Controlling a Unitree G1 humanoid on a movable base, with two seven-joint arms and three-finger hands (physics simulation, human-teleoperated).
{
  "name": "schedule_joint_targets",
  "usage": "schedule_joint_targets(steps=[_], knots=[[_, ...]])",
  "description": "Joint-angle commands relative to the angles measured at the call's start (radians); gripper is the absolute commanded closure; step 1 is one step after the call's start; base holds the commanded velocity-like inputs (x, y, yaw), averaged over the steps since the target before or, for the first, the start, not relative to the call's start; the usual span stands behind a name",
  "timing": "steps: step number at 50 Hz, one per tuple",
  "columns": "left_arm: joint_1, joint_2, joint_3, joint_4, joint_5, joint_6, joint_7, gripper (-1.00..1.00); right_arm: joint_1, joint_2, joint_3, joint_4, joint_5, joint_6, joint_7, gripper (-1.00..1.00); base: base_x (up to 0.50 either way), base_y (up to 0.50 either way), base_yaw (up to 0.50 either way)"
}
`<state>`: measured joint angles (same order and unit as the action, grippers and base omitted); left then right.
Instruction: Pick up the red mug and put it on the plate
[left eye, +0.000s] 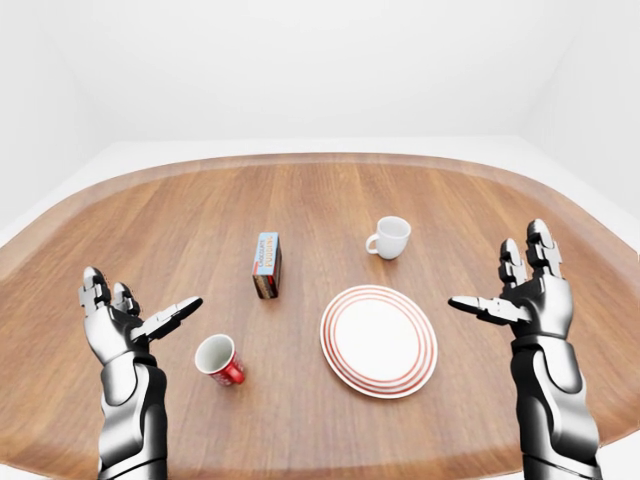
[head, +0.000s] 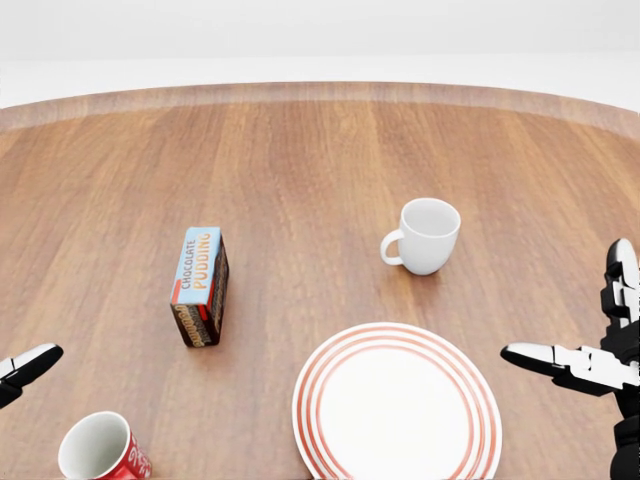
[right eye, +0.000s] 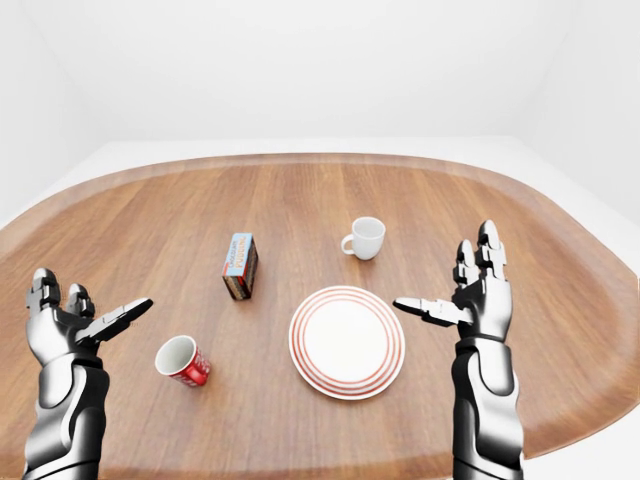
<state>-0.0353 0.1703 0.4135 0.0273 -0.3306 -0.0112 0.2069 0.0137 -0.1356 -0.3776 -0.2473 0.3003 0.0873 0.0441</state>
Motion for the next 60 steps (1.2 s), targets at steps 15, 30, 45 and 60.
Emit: schedule_joint_targets(steps=[15, 30, 45, 60], knots=[[0.001, 0.005, 0.001, 0.002, 0.002, -0.003, 0.002, -1.0, 0.004, 0.01, 0.01, -0.002, -0.018, 0.0, 0.017, -1.0, 0.0, 0.5, 0.0], [0.002, 0.004, 0.0, -0.002, 0.003, -0.001, 0.003, -1.0, 0.005, 0.012, 0.009, -0.001, -0.017, 0.0, 0.02, -1.0, 0.0, 0.5, 0.0], [0.001, 0.005, -0.002, 0.001, 0.004, -0.001, 0.002, -1.0, 0.02, 0.04, 0.114, -0.012, -0.092, 0.0, 0.085, -1.0, 0.0, 0.14, 0.0], [0.0, 0.006, -0.003, -0.001, 0.006, 0.001, 0.003, -1.0, 0.059, 0.13, 0.453, 0.125, -0.363, -0.025, 0.148, -1.0, 0.0, 0.0, 0.0]])
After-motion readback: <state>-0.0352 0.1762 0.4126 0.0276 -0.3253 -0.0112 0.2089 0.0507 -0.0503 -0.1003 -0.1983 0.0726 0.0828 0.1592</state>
